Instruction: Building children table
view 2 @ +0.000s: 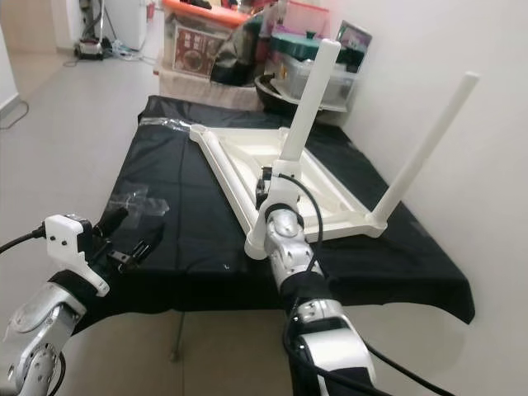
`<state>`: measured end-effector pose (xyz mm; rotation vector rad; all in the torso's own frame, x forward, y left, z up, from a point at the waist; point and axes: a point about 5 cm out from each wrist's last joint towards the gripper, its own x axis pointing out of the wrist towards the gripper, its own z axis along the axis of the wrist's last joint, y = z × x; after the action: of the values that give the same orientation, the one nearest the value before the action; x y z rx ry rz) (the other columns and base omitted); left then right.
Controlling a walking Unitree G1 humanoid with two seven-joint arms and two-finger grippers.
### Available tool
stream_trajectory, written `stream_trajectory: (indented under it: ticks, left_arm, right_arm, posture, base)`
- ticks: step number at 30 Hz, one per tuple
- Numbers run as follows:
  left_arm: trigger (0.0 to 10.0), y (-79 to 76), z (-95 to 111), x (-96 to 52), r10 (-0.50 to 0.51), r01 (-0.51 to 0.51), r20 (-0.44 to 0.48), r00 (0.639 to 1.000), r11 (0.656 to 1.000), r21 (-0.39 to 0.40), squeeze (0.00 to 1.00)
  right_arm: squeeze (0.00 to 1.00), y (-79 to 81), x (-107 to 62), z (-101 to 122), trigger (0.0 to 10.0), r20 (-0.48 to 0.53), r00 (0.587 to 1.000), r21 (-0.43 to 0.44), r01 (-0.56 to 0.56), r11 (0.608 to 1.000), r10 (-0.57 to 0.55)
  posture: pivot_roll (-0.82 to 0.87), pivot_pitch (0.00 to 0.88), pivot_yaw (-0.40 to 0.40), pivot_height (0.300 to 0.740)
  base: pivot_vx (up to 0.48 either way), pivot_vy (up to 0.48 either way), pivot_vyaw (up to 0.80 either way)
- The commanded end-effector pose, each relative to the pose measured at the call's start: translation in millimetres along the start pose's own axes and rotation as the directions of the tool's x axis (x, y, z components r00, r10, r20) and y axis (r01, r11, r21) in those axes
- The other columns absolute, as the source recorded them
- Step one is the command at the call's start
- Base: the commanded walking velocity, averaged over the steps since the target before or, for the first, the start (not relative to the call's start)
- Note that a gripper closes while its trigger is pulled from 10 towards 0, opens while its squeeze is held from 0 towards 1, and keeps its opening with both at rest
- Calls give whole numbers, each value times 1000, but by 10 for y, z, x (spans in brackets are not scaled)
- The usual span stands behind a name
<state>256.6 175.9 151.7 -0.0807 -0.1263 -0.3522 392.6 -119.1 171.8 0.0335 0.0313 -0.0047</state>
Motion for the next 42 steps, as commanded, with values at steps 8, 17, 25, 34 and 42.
stream_trajectory:
  ticks: [8,17,25,34,42]
  left_arm:
    - [10000,-59,119,-242,17,-17,4,1000,985,172,0]
    - [10000,-106,-261,-328,-10,40,-162,987,982,186,0]
    - [10000,-326,-365,-384,-109,135,-218,970,985,111,0]
    - [10000,-294,-357,-356,-114,135,-189,975,986,100,0]
    - [10000,-286,-351,-322,-133,149,-181,974,986,78,0]
  right_arm:
    - [0,-256,104,254,10000,1,997,-144,-77,986,78]
    - [0,-50,-44,-14,10000,-194,716,-192,-698,690,670]
    - [0,-271,133,-108,0,-213,972,-56,-116,992,102]
    - [0,-441,-69,-425,510,-257,867,-92,418,904,-427]
    - [1000,91,-71,-145,10000,-21,996,4,84,996,-84]
  posture:
    - [193,0,-228,740]
    - [197,0,-231,740]
    - [206,0,-232,740]
    - [201,0,-216,740]
    - [186,0,-205,740]
  base:
    - [0,0,0]
    - [0,0,0]
    - [0,0,0]
    - [0,0,0]
    - [0,0,0]
